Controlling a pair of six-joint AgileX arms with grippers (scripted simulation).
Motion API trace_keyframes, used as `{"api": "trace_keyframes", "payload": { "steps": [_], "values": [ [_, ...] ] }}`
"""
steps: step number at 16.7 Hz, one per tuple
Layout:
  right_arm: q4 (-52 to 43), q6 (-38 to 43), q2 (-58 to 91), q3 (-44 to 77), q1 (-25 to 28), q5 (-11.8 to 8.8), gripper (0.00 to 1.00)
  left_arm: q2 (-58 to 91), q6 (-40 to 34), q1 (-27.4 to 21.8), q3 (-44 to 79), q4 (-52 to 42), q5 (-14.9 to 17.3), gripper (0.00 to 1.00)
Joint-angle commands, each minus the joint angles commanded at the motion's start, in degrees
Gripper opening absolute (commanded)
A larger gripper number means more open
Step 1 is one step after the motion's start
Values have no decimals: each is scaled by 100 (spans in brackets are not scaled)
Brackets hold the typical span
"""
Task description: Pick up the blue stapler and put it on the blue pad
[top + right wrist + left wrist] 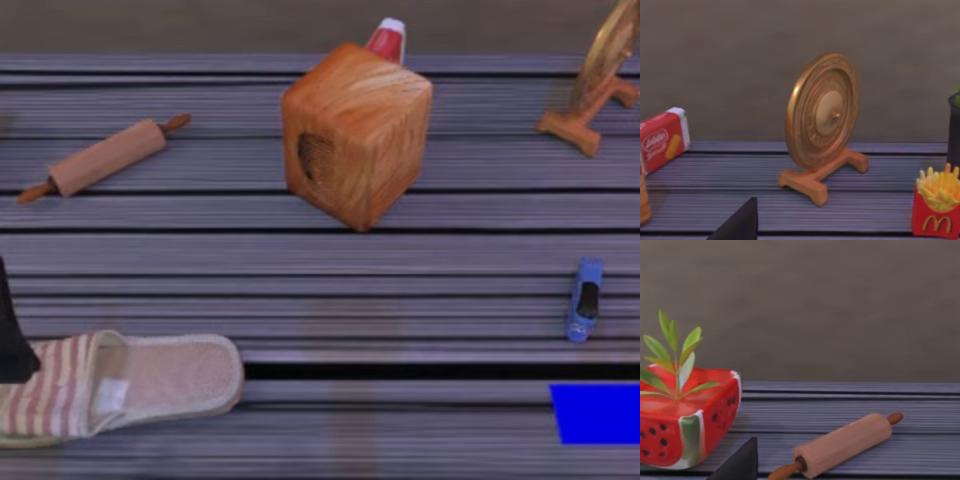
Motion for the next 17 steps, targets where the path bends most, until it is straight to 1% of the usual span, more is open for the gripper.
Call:
{"api": "trace_keyframes", "payload": {
  "steps": [4, 8, 11, 17],
  "values": [
    [-125, 64, 176, 172, 28, -9, 100, 0, 0, 0, 0, 0, 0, 100],
    [-815, 417, 1259, 1141, 143, -20, 100, 0, 0, 0, 0, 0, 0, 100],
    [-1608, 805, 2689, 2216, 256, -13, 100, 0, 0, 0, 0, 0, 0, 100],
    [-3511, 1679, 6314, 4653, 539, 4, 100, 0, 0, 0, 0, 0, 0, 100]
  ]
}}
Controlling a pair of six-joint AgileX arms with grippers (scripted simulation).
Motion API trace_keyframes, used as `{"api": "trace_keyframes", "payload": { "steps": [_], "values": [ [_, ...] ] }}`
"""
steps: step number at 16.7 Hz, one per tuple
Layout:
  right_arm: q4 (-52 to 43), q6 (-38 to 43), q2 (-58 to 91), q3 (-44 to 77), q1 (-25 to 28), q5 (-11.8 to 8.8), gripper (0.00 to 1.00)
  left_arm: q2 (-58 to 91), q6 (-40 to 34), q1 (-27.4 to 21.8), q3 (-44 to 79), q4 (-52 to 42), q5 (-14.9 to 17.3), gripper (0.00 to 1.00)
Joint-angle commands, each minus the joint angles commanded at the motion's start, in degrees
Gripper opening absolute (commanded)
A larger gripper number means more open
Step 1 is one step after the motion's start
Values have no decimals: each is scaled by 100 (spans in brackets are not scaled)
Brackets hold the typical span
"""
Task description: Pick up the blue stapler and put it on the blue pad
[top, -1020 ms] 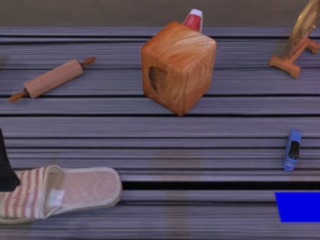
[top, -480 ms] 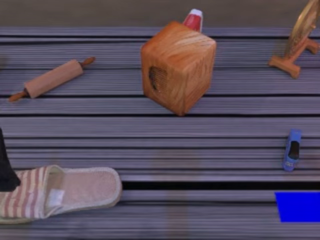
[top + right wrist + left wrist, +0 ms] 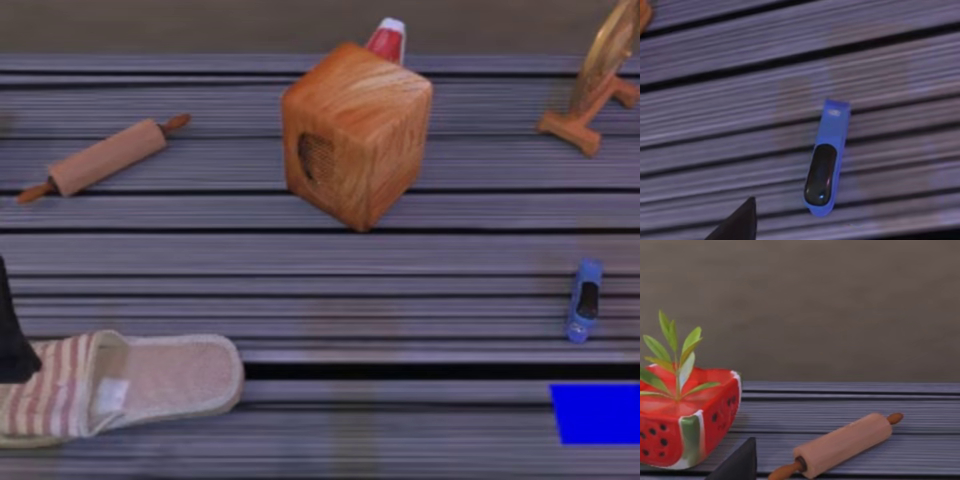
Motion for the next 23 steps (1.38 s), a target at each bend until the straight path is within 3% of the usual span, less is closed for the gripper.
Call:
{"api": "trace_keyframes", "payload": {
  "steps": [6, 11, 19, 23],
  "values": [
    [-1686, 793, 2947, 2202, 274, -6, 100, 0, 0, 0, 0, 0, 0, 100],
    [-2520, 1223, 4498, 3423, 412, -25, 100, 0, 0, 0, 0, 0, 0, 100],
    [-2660, 1306, 4804, 3666, 412, -32, 100, 0, 0, 0, 0, 0, 0, 100],
    [-2057, 1309, 5077, 3318, 436, -30, 100, 0, 0, 0, 0, 0, 0, 100]
  ]
}}
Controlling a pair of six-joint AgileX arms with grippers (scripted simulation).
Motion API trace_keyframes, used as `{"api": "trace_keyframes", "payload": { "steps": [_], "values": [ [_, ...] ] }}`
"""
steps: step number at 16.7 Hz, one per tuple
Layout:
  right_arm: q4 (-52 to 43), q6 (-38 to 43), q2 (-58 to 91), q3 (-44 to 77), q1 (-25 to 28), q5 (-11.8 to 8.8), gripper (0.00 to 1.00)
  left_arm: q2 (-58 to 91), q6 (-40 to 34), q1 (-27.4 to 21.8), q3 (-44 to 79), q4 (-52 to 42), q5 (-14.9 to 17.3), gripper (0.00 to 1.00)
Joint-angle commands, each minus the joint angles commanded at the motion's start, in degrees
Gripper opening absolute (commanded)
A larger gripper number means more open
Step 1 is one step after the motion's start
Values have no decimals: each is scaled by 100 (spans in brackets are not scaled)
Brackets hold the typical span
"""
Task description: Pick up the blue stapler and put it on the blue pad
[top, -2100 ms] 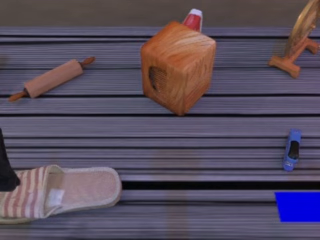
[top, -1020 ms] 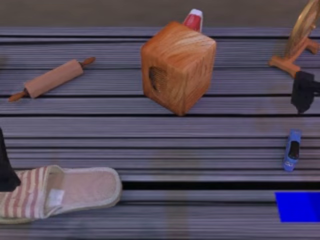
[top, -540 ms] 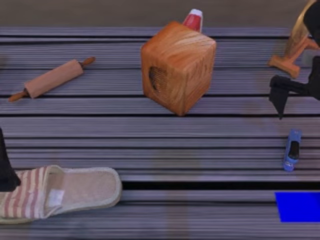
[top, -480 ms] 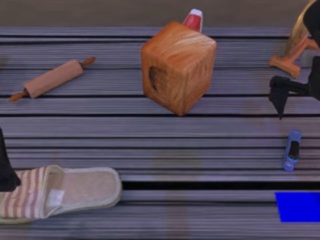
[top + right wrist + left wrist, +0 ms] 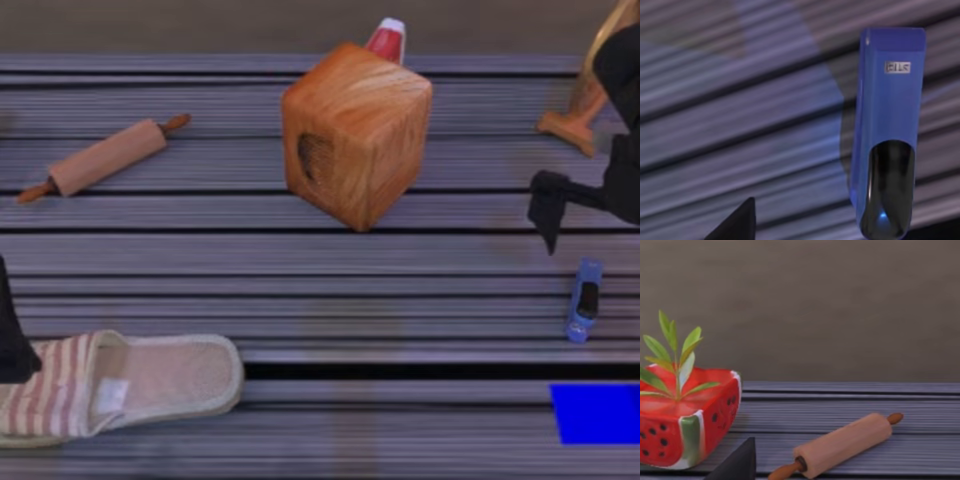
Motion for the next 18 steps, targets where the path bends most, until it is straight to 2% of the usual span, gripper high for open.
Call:
{"api": "trace_keyframes", "payload": {
  "steps": [6, 11, 18],
  "values": [
    [1328, 36, 595, -719, 25, 4, 100, 0, 0, 0, 0, 0, 0, 100],
    [1413, 39, 636, -769, 27, 5, 100, 0, 0, 0, 0, 0, 0, 100],
    [1413, 39, 636, -769, 27, 5, 47, 0, 0, 0, 0, 0, 0, 100]
  ]
}}
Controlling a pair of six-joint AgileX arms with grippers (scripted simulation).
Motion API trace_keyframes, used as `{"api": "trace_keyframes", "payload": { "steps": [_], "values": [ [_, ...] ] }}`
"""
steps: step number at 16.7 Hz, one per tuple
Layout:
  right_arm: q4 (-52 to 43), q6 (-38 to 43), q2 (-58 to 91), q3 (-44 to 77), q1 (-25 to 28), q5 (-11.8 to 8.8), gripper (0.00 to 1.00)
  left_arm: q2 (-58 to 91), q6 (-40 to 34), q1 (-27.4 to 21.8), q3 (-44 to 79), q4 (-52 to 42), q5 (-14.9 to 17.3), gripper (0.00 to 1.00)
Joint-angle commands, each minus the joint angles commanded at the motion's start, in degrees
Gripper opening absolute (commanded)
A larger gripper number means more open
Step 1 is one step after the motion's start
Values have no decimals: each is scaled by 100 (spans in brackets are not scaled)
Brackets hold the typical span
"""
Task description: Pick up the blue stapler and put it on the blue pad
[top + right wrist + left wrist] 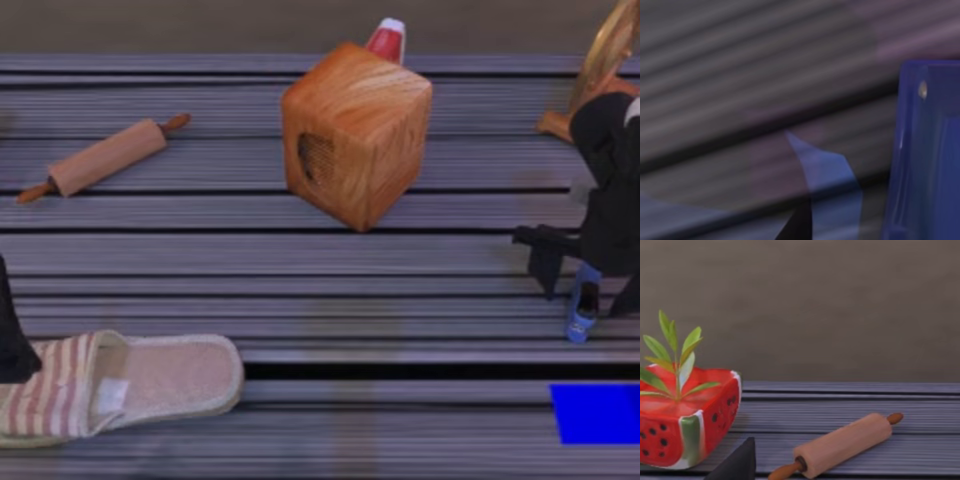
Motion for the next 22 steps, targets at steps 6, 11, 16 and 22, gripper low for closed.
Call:
{"api": "trace_keyframes", "payload": {
  "steps": [6, 11, 16, 22],
  "values": [
    [0, 0, 0, 0, 0, 0, 2, 0, 0, 0, 0, 0, 0, 100],
    [0, 0, 0, 0, 0, 0, 0, 0, 0, 0, 0, 0, 0, 100],
    [-31, -12, -21, 15, -12, 23, 0, 0, 0, 0, 0, 0, 0, 100],
    [-1326, -5, -511, 726, 4, 18, 0, 0, 0, 0, 0, 0, 0, 100]
  ]
}}
